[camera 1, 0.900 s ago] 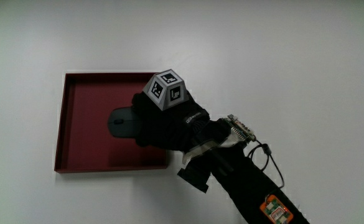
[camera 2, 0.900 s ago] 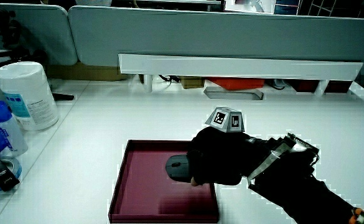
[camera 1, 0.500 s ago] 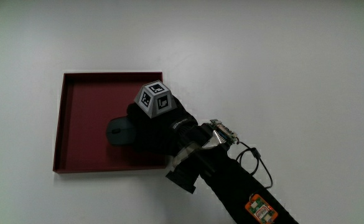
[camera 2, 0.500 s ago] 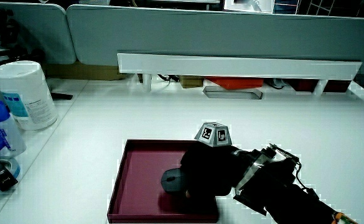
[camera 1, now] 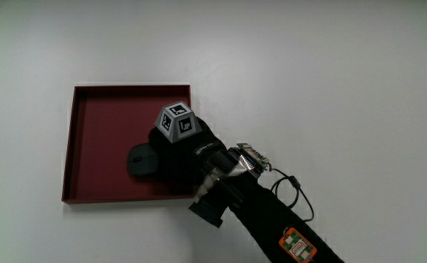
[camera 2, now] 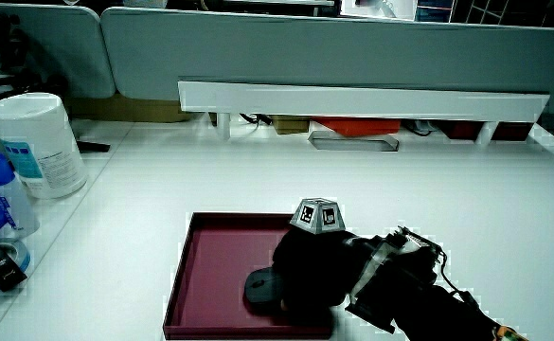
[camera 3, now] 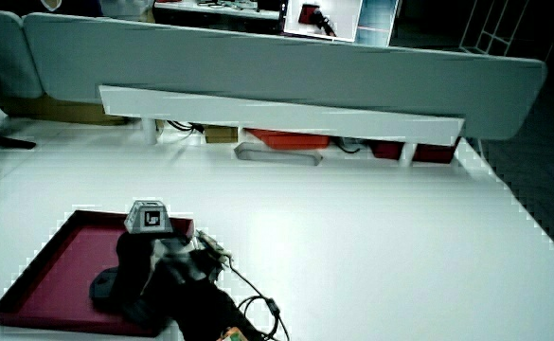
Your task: Place mouse into plate
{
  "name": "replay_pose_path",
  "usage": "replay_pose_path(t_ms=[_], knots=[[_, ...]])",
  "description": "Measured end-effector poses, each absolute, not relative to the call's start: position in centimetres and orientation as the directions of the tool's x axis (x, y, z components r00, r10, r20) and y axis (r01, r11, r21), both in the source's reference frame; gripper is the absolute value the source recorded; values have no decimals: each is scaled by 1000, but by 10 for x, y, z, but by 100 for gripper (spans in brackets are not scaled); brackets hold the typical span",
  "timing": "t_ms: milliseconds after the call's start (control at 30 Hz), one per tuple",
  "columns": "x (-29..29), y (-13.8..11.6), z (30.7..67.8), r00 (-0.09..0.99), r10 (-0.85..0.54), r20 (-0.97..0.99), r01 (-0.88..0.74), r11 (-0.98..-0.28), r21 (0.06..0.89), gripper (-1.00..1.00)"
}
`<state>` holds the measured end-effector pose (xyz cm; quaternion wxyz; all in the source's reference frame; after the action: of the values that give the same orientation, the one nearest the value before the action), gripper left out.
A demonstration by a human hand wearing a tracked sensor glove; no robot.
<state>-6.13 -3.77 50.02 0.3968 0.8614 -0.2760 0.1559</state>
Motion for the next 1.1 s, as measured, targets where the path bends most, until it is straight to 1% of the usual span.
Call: replay_pose_path(t_ms=[33, 67, 167, 200, 333, 400, 467, 500, 533, 700, 767, 800, 833, 867, 933, 1000, 1100], knots=[[-62, -38, 501, 795, -360, 489, -606, -520, 602, 0], [-62, -38, 499, 798, -356, 487, -602, -523, 604, 0], [-60, -37, 503, 802, -339, 491, -596, -505, 624, 0], [-59, -37, 503, 805, -336, 489, -591, -514, 622, 0], [-57, -36, 507, 797, -318, 514, -602, -489, 631, 0], [-56, -36, 508, 794, -308, 525, -607, -466, 644, -14], [-53, -36, 507, 796, -296, 529, -604, -459, 652, -29], [-51, -36, 504, 782, -285, 555, -620, -451, 642, -36], [-49, -36, 502, 780, -277, 562, -621, -457, 636, -43], [-42, -36, 474, 736, -300, 607, -669, -461, 583, -79], [-36, -35, 463, 715, -297, 633, -690, -444, 571, -93], [-32, -35, 454, 708, -307, 636, -695, -459, 553, -100], [-29, -34, 449, 693, -310, 651, -711, -443, 546, -100], [-25, -33, 443, 691, -308, 655, -713, -444, 543, -100], [-18, -30, 430, 669, -321, 670, -734, -424, 530, -100], [-11, -28, 416, 666, -343, 663, -739, -422, 524, -100], [1, -25, 396, 652, -361, 667, -746, -461, 480, -100]])
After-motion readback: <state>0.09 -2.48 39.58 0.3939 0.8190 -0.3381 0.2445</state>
